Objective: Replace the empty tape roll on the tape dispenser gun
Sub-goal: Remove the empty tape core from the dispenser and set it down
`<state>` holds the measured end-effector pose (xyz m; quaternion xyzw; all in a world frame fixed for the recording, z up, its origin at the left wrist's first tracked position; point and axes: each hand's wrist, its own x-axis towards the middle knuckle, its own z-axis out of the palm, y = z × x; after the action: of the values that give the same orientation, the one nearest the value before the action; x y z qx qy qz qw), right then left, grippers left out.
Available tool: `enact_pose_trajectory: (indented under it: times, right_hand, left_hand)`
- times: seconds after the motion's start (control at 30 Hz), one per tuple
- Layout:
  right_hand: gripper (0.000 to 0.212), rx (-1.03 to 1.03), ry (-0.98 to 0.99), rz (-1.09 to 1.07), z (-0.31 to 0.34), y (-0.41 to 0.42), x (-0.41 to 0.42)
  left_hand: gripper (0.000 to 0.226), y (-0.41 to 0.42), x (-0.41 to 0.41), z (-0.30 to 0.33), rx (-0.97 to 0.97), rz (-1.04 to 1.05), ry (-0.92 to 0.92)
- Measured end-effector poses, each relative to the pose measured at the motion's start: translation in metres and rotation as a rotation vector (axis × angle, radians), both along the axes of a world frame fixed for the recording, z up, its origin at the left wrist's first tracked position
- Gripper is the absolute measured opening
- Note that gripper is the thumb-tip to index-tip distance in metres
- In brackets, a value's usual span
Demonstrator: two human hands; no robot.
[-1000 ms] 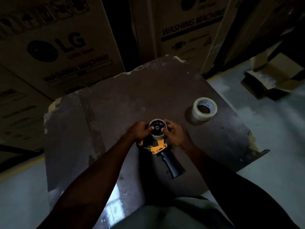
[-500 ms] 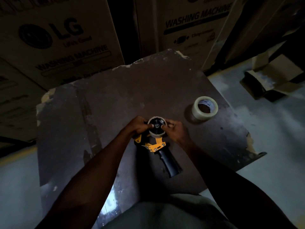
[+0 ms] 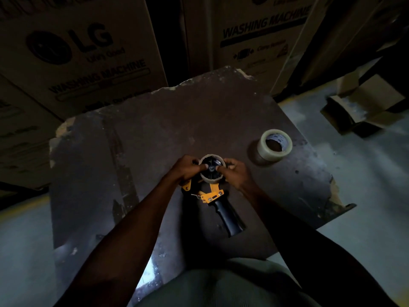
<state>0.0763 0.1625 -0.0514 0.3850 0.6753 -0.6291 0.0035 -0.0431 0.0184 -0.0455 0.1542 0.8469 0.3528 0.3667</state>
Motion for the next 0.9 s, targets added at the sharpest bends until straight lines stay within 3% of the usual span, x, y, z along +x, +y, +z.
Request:
enact_pose_trajectory:
  times: [0.17, 0.3, 0.47, 0.53, 0.63, 0.9]
  right_hand:
    - [0.005, -0.289, 0.027, -0.068, 0.001, 0.003, 0.008]
    - [0.010, -0.404, 0.038, -0.096, 0.008, 0.007, 0.010]
    - [0.025, -0.446, 0.048, -0.100, 0.013, 0.009, 0.009]
    - [0.020, -0.458, 0.053, -0.101, 0.014, 0.009, 0.009]
    - [0.007, -0.473, 0.069, -0.104, 0.016, 0.010, 0.011]
    - [0.014, -0.461, 0.103, -0.117, 0.016, 0.011, 0.011]
  left_hand:
    - [0.044, -0.011, -0.007, 0.008, 0.096, 0.016, -0.175]
    - [0.037, -0.017, -0.007, 0.011, 0.153, 0.026, -0.252]
    - [0.048, -0.018, -0.009, 0.016, 0.145, 0.004, -0.349]
    - [0.056, -0.020, -0.010, 0.015, 0.149, 0.003, -0.365]
    - [0.051, -0.020, -0.008, 0.020, 0.138, -0.005, -0.379]
    - [0.047, -0.019, -0.005, 0.030, 0.122, -0.053, -0.343]
